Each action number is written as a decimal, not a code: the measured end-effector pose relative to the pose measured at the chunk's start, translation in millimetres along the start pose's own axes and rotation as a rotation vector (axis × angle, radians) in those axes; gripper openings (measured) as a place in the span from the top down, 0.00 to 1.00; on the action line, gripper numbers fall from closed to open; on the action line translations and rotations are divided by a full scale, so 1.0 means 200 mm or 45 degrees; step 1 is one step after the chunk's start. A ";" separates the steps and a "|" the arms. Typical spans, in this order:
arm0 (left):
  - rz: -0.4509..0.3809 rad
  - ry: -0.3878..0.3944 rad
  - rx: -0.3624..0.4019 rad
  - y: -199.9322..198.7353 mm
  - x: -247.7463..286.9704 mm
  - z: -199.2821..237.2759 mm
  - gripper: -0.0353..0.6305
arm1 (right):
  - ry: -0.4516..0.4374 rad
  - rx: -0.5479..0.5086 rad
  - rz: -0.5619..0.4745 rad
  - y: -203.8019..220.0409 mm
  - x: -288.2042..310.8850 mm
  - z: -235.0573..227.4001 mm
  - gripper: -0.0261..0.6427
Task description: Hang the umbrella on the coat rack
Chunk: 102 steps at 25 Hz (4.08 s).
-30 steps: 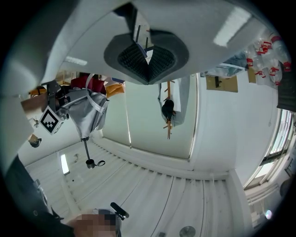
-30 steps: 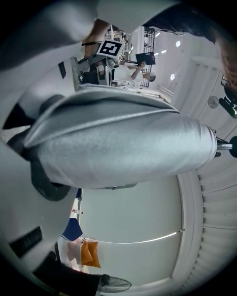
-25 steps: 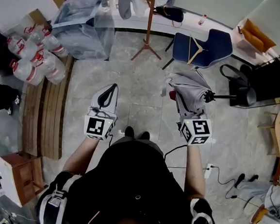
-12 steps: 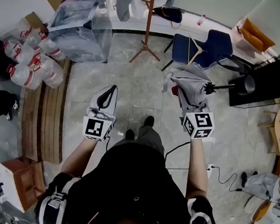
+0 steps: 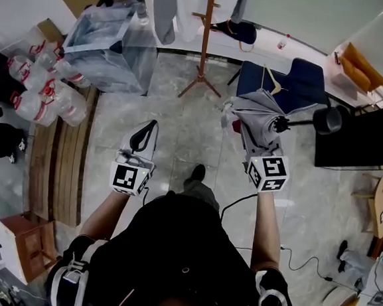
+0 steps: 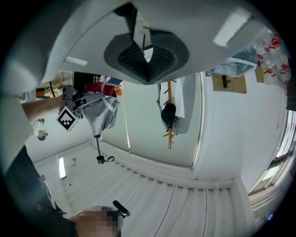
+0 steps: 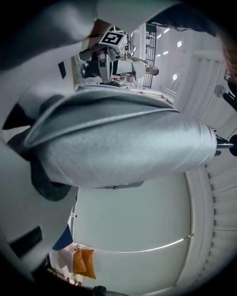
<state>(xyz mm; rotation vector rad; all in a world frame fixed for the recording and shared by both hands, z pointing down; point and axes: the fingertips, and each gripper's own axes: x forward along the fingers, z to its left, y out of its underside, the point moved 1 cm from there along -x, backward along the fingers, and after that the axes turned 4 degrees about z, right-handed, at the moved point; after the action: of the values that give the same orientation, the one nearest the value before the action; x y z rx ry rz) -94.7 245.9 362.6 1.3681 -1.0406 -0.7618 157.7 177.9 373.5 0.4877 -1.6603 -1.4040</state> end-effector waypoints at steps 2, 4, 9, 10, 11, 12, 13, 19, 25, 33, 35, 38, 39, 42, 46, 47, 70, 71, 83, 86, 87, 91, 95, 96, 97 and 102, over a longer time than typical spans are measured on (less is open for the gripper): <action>0.010 -0.014 -0.016 -0.01 0.11 0.01 0.95 | -0.027 -0.003 0.007 -0.02 0.09 -0.09 0.73; 0.019 -0.032 -0.021 -0.03 0.21 0.03 0.95 | -0.053 0.000 0.007 -0.04 0.17 -0.18 0.73; 0.034 -0.056 -0.019 -0.06 0.41 0.11 0.95 | -0.092 -0.031 0.019 -0.09 0.40 -0.33 0.73; 0.037 -0.054 -0.015 -0.06 0.45 0.13 0.95 | -0.098 -0.035 0.026 -0.10 0.44 -0.35 0.73; 0.041 -0.050 -0.011 -0.06 0.49 0.15 0.95 | -0.100 -0.038 0.033 -0.10 0.49 -0.36 0.73; 0.045 -0.046 -0.008 -0.05 0.52 0.17 0.95 | -0.099 -0.042 0.040 -0.10 0.54 -0.38 0.73; 0.048 -0.041 -0.005 -0.04 0.56 0.19 0.95 | -0.095 -0.046 0.049 -0.10 0.60 -0.40 0.73; 0.056 0.050 0.025 -0.01 0.80 0.39 0.95 | -0.042 -0.063 0.085 -0.10 0.92 -0.45 0.73; 0.008 0.208 0.043 -0.02 1.06 0.63 0.95 | 0.027 -0.034 0.144 -0.11 1.30 -0.45 0.73; -0.025 0.395 0.044 -0.01 1.32 0.75 0.95 | 0.095 0.046 0.219 0.00 1.65 -0.49 0.73; -0.023 0.410 0.034 0.00 1.38 0.75 0.95 | 0.090 0.042 0.237 0.03 1.71 -0.51 0.73; -0.033 0.414 0.031 0.01 1.46 0.74 0.95 | 0.069 0.041 0.257 0.08 1.79 -0.56 0.73; -0.033 0.411 0.029 0.02 1.49 0.73 0.95 | 0.063 0.046 0.263 0.10 1.81 -0.57 0.73; -0.035 0.398 0.006 0.03 1.55 0.71 0.95 | 0.049 0.049 0.296 0.17 1.87 -0.62 0.73; -0.034 0.408 0.016 0.05 1.63 0.68 0.95 | 0.037 0.060 0.324 0.26 1.97 -0.68 0.73; -0.034 0.412 0.016 0.06 1.65 0.68 0.95 | 0.036 0.064 0.328 0.28 2.00 -0.69 0.73; 0.052 0.464 0.049 0.26 1.78 0.69 0.95 | 0.038 0.152 0.434 0.68 2.43 -0.77 0.73; 0.055 0.467 0.053 0.27 1.78 0.68 0.95 | 0.038 0.158 0.439 0.69 2.44 -0.77 0.73; 0.102 0.460 0.066 0.31 1.79 0.67 0.95 | 0.005 0.224 0.505 0.86 2.52 -0.75 0.73; 0.101 0.462 0.077 0.32 1.80 0.67 0.95 | 0.008 0.235 0.513 0.89 2.52 -0.74 0.73; 0.106 0.463 0.078 0.32 1.79 0.67 0.95 | 0.010 0.236 0.516 0.90 2.52 -0.73 0.73; 0.121 0.464 0.077 0.34 1.80 0.67 0.95 | 0.022 0.223 0.500 0.91 2.50 -0.71 0.73; 0.123 0.467 0.079 0.35 1.79 0.66 0.95 | 0.029 0.192 0.477 0.90 2.48 -0.68 0.74; 0.126 0.468 0.077 0.35 1.79 0.67 0.95 | 0.030 0.185 0.462 0.90 2.47 -0.67 0.74; 0.129 0.469 0.077 0.36 1.79 0.67 0.95 | 0.030 0.177 0.438 0.89 2.47 -0.67 0.74; 0.151 0.447 0.058 0.39 1.79 0.69 0.95 | 0.035 0.202 0.320 0.84 2.48 -0.66 0.75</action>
<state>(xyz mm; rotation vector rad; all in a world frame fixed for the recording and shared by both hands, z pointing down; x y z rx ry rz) -92.3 -128.8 477.9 1.4044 -0.8551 -0.3938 39.1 -228.9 707.7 0.3702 -1.7519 -1.0839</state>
